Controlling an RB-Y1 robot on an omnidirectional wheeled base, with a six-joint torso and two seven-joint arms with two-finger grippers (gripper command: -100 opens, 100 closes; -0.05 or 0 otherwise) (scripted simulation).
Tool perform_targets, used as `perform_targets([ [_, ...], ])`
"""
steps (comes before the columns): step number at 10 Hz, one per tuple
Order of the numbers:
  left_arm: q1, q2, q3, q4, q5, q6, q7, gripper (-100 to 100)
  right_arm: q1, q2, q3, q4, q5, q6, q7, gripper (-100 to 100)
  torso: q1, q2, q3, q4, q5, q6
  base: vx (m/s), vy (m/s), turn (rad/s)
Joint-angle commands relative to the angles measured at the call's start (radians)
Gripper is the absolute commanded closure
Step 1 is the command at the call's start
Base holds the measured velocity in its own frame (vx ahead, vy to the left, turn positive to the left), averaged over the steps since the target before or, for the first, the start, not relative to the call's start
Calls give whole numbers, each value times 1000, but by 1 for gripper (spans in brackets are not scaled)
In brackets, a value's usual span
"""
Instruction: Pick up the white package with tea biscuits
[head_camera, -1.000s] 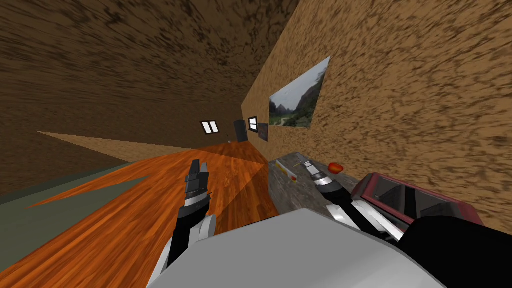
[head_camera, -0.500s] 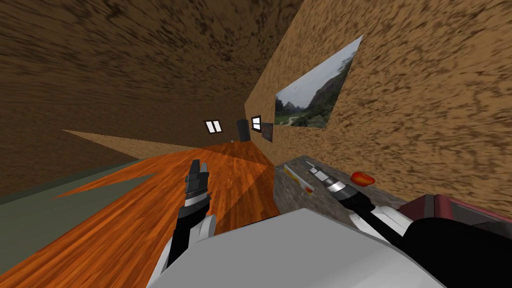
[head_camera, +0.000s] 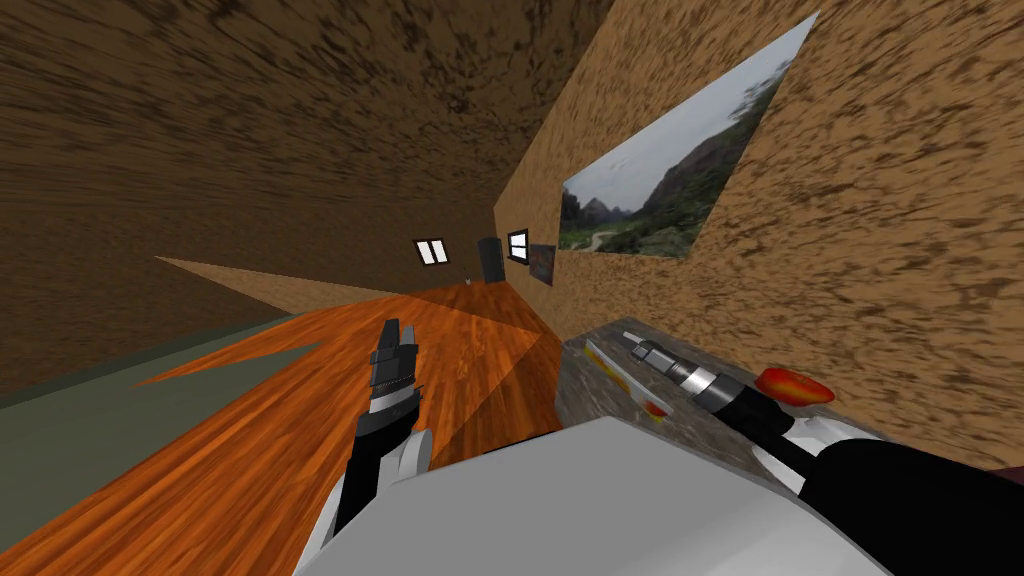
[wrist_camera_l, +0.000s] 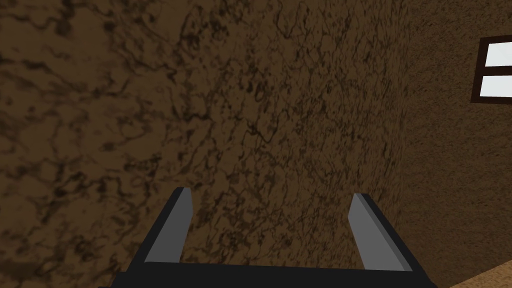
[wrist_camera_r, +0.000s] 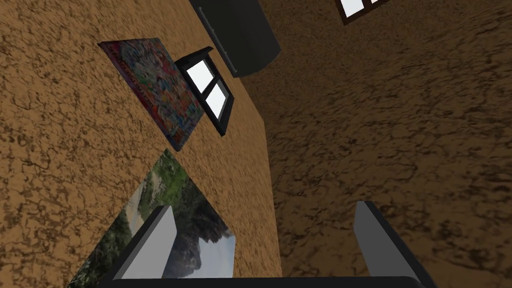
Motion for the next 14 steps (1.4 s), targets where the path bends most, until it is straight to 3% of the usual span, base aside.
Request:
perform_targets([
  [1, 0, 0, 0, 0, 0, 0, 0, 0, 47, -50, -40, 45, 50, -30, -42, -100, 0, 0, 0, 0, 0, 0, 163, 42, 114],
  [4, 0, 0, 0, 0, 0, 0, 0, 0, 77, -109, -64, 77, 90, -48, -72, -100, 2, 2, 1, 0, 0, 0, 93, 44, 47],
  [6, 0, 0, 0, 0, 0, 0, 0, 0, 138, -182, -103, 138, 154, -86, -136, -100, 1, 3, 2, 1, 0, 0, 102, 55, 86],
  [7, 0, 0, 0, 0, 0, 0, 0, 0, 138, -208, -103, 140, 159, -86, -136, -100, 3, 1, 1, 0, 0, 0, 88, 53, 31],
  [8, 0, 0, 0, 0, 0, 0, 0, 0, 169, -242, -118, 172, 193, -106, -170, -100, 2, 3, 1, 0, 0, 0, 61, 69, 64],
  [9, 0, 0, 0, 0, 0, 0, 0, 0, 169, -260, -118, 172, 193, -106, -170, -100, 3, 4, 2, 1, 1, 0, 47, 46, 26],
  [10, 0, 0, 0, 0, 0, 0, 0, 0, 200, -298, -131, 204, 226, -126, -205, -100, 2, 5, 3, 1, 0, 0, 55, 45, 65],
  [11, 0, 0, 0, 0, 0, 0, 0, 0, 200, -314, -131, 204, 226, -126, -205, -100, 2, 5, 3, 1, 0, 0, 45, 34, 24],
  [14, 0, 0, 0, 0, 0, 0, 0, 0, 259, -403, -150, 269, 289, -168, -274, -100, 2, 7, 4, 1, 0, 0, 42, 46, 46],
])
